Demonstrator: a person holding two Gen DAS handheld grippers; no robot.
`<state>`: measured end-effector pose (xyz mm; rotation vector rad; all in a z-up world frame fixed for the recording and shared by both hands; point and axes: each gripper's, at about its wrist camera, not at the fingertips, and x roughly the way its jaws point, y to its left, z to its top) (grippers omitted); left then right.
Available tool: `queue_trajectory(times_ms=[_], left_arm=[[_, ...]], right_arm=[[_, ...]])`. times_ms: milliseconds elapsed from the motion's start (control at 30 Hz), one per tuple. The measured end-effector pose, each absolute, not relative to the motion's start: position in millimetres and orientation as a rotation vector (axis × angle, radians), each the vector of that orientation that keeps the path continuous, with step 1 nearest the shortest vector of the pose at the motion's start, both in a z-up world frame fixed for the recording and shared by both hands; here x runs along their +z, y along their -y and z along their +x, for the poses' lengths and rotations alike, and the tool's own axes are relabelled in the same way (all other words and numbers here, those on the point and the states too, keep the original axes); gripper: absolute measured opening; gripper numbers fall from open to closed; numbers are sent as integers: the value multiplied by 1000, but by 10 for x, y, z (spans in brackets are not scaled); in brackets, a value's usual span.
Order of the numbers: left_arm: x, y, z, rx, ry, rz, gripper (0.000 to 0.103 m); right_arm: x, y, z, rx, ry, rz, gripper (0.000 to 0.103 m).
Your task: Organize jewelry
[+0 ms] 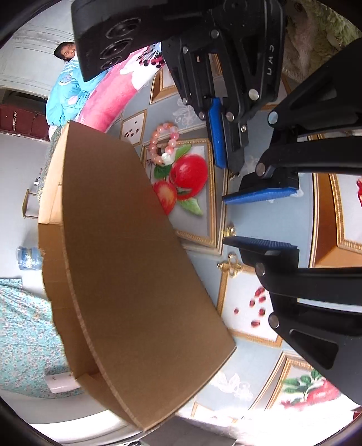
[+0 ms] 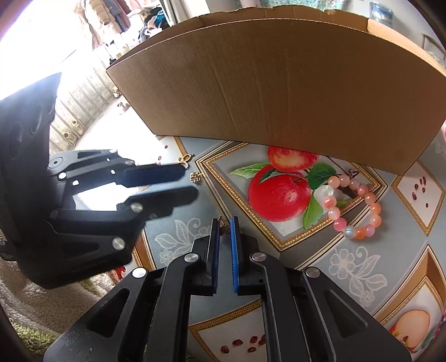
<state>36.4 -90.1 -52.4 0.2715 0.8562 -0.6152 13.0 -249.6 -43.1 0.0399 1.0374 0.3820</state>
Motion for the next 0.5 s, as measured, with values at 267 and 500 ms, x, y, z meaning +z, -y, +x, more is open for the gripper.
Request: queue_trajectory(times_ms=[267,500], left_arm=[[-533,774,559,-578,-837,354,23],[-613,727,658,-618,-864,349,23]], right_arm=[[-449,2444,140,378,-1038,25,6],[-450,2388,164,365,-1046,31,6]])
